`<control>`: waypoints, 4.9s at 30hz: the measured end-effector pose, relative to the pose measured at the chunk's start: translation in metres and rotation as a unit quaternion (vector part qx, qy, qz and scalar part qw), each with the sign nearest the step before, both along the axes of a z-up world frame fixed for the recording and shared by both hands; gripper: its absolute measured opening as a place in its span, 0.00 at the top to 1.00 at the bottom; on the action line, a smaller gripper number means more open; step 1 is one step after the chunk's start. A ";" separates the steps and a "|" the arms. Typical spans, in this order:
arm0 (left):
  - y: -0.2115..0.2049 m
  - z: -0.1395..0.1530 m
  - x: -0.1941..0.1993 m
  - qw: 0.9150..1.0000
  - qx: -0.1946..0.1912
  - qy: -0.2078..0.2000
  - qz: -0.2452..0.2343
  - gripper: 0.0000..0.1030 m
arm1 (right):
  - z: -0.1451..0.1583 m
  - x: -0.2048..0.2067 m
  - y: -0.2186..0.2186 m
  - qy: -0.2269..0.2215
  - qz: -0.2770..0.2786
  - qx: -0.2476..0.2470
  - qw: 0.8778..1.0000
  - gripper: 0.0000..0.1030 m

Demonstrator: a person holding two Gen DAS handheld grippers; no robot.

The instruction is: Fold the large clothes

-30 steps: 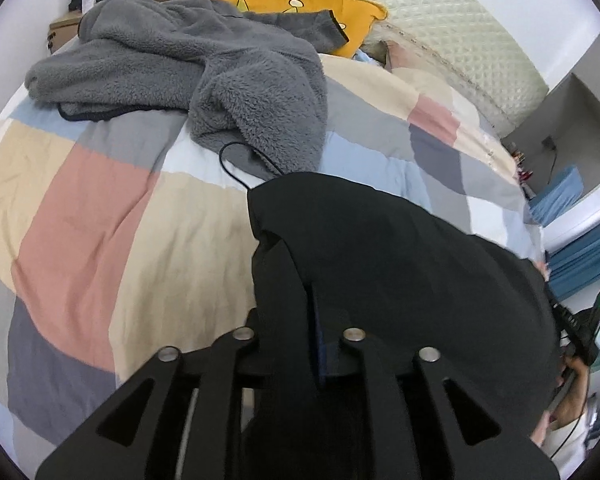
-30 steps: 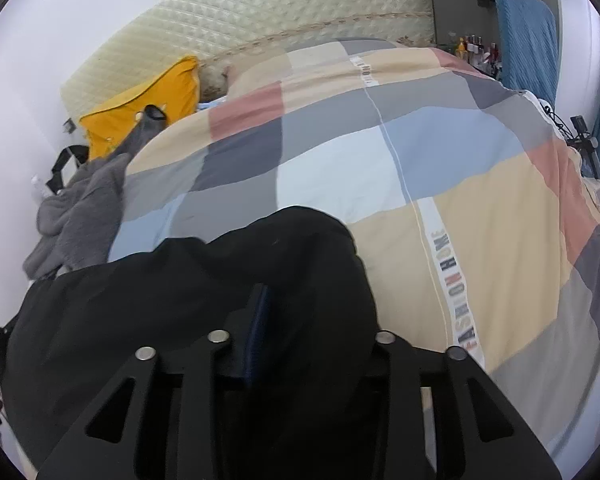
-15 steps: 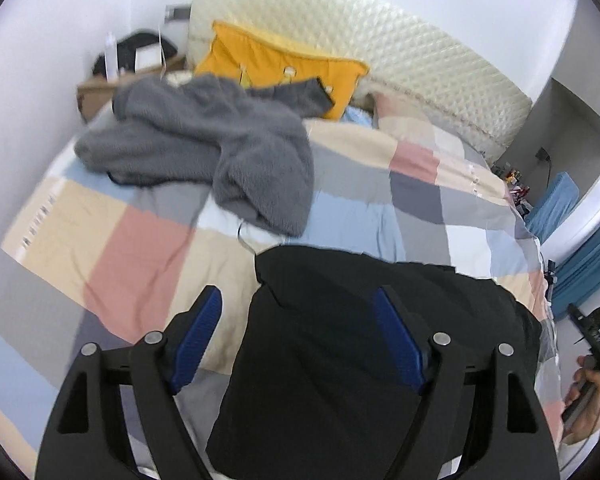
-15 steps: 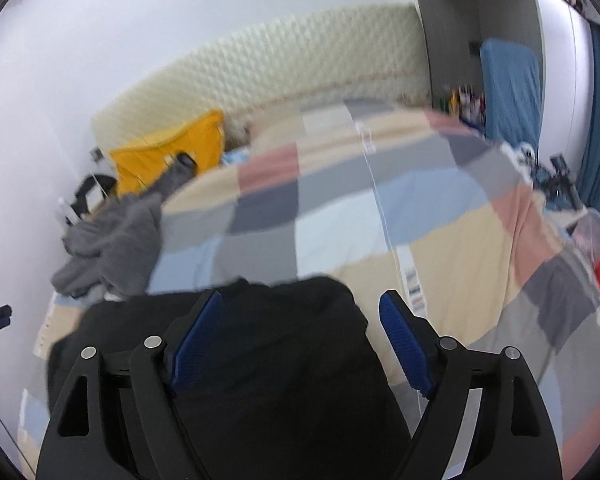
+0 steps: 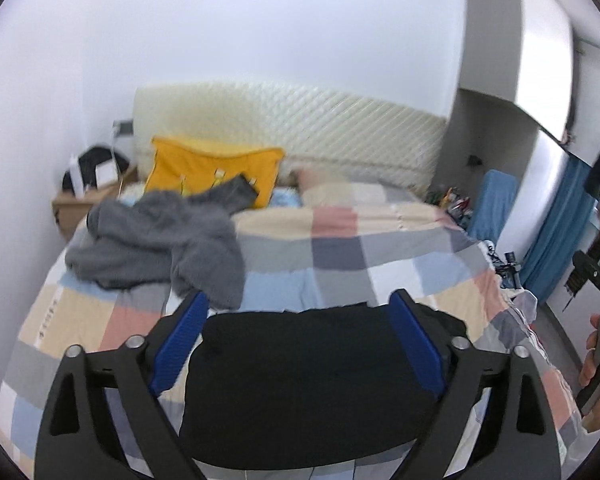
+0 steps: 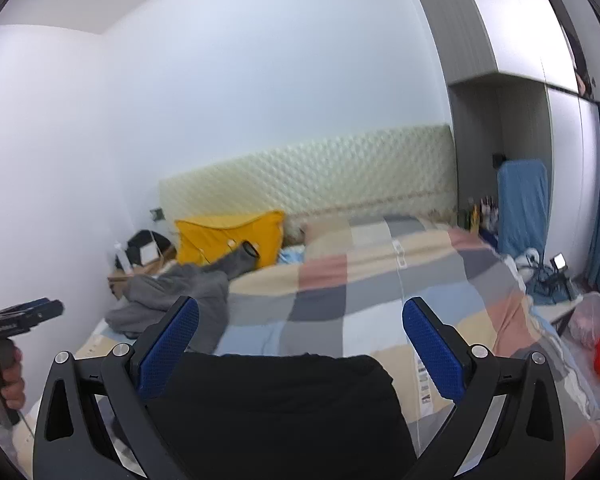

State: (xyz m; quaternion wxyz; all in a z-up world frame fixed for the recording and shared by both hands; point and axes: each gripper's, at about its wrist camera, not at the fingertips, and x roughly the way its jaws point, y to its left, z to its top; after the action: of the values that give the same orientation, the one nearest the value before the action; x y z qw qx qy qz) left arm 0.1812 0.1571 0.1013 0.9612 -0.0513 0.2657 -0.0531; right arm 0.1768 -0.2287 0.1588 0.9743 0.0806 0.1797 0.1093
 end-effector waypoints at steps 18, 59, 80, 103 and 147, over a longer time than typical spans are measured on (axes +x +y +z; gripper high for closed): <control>-0.060 0.013 -0.120 0.996 0.001 -0.081 -0.039 0.00 | -0.002 -0.145 0.031 -0.089 0.029 0.000 0.996 0.00; -0.072 -0.124 -0.163 1.000 0.006 0.027 0.007 0.00 | -0.140 -0.190 0.068 0.011 0.012 -0.033 0.999 0.00; -0.070 -0.132 -0.164 0.998 0.027 0.038 0.045 0.00 | -0.160 -0.175 0.068 0.042 0.017 -0.046 0.998 0.00; -0.067 -0.139 -0.166 0.998 0.019 0.051 0.043 0.00 | -0.154 -0.184 0.068 0.024 0.004 -0.064 0.998 0.00; -0.077 -0.135 -0.170 0.998 0.018 0.061 0.031 0.00 | -0.152 -0.190 0.064 0.023 -0.006 -0.059 0.998 0.00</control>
State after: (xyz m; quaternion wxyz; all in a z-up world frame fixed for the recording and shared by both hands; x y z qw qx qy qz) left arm 0.0117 0.0805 -0.0337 0.9452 -0.0456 0.3228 -0.0151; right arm -0.0129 -0.1651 0.0073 0.9737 0.0270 0.2074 0.0905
